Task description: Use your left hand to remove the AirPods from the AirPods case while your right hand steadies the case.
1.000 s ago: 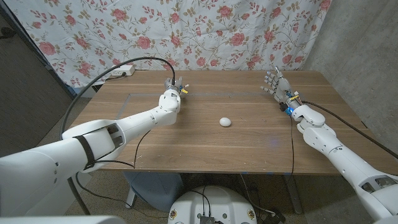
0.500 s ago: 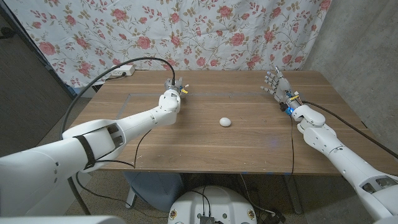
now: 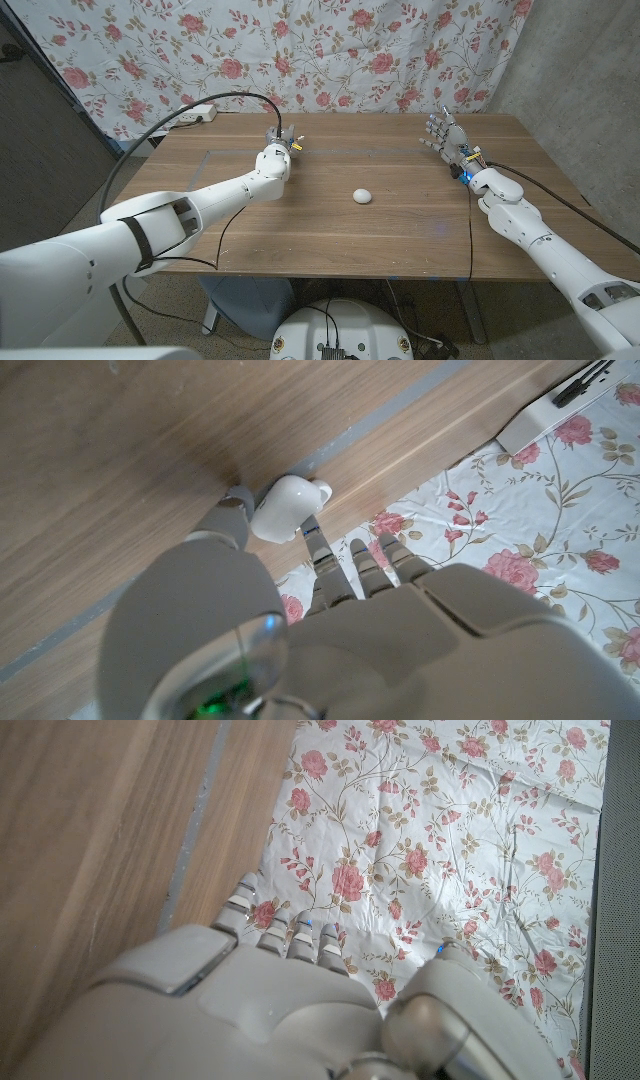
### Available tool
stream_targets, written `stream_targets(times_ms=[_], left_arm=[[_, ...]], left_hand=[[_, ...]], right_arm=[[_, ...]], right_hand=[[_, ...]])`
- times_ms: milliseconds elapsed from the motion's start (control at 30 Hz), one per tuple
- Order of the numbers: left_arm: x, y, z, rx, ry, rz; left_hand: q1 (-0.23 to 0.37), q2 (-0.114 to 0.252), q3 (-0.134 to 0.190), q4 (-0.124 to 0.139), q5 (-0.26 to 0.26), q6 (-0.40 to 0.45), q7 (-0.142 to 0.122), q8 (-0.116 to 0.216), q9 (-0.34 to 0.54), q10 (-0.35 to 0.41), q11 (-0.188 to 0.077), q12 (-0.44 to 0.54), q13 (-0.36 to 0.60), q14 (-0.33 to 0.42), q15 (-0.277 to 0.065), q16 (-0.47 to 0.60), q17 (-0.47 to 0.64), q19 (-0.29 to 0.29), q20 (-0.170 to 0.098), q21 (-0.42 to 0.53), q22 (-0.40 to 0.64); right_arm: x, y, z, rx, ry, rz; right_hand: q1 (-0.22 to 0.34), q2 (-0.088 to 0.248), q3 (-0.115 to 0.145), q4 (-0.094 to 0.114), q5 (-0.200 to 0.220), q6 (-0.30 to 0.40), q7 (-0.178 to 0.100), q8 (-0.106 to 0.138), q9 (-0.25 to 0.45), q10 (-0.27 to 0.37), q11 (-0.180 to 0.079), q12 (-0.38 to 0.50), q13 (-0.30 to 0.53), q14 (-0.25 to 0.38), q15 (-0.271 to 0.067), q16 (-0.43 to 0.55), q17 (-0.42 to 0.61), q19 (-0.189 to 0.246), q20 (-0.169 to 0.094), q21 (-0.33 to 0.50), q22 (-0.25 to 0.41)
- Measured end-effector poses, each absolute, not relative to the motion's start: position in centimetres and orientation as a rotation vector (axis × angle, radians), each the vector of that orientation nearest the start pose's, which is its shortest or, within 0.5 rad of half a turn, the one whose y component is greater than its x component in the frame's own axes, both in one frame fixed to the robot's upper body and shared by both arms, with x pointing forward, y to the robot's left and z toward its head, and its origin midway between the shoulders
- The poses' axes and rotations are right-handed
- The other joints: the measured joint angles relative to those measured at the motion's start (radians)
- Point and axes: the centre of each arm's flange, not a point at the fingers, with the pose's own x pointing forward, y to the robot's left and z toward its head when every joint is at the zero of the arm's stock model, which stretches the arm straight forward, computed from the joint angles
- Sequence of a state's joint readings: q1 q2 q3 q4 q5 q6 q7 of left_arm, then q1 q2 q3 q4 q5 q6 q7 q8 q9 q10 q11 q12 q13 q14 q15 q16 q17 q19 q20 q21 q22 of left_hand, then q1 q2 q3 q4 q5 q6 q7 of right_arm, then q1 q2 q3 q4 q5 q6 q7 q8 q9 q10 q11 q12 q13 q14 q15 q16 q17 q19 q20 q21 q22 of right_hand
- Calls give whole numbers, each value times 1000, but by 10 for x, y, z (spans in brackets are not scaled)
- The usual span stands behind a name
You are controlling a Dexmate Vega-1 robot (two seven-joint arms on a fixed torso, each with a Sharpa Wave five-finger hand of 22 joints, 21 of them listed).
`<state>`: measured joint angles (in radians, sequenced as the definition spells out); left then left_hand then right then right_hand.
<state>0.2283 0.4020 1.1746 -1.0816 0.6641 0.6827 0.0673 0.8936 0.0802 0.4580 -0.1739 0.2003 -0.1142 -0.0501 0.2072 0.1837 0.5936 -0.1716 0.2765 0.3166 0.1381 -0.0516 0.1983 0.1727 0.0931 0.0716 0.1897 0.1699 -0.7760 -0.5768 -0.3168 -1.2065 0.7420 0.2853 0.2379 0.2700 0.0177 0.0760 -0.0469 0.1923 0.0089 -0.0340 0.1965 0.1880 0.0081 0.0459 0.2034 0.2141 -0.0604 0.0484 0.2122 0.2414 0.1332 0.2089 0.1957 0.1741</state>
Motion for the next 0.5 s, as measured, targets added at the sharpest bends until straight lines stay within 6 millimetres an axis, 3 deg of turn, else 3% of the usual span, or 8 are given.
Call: stream_targets(times_ms=[300, 500], left_arm=[[722, 174, 46, 1709, -253, 387], [721, 173, 42, 1707, -262, 382]], left_hand=[[27, 3, 0, 0, 0, 18, -11, 0, 0, 49, -20, 15, 23, 36, -18, 0, 0, 5, -5, 0, 0], [39, 13, 0, 0, 0, 30, 2, 0, 0, 57, -22, 24, 39, 54, -25, 7, 0, 11, 0, 0, 0]], right_arm=[[654, -344, 2, 23, -612, 283], [652, -344, 1, 23, -612, 282]], right_hand=[[0, 0, 0, 0, 0, 0, 0, 0, 0, 0, 0, 0, 0, 0, 0, 0, 0, 0, 0, 0, 0], [0, 0, 0, 0, 0, 0, 0, 0, 0, 0, 0, 4, 0, 0, 0, 0, 0, 0, 0, 0, 0]])
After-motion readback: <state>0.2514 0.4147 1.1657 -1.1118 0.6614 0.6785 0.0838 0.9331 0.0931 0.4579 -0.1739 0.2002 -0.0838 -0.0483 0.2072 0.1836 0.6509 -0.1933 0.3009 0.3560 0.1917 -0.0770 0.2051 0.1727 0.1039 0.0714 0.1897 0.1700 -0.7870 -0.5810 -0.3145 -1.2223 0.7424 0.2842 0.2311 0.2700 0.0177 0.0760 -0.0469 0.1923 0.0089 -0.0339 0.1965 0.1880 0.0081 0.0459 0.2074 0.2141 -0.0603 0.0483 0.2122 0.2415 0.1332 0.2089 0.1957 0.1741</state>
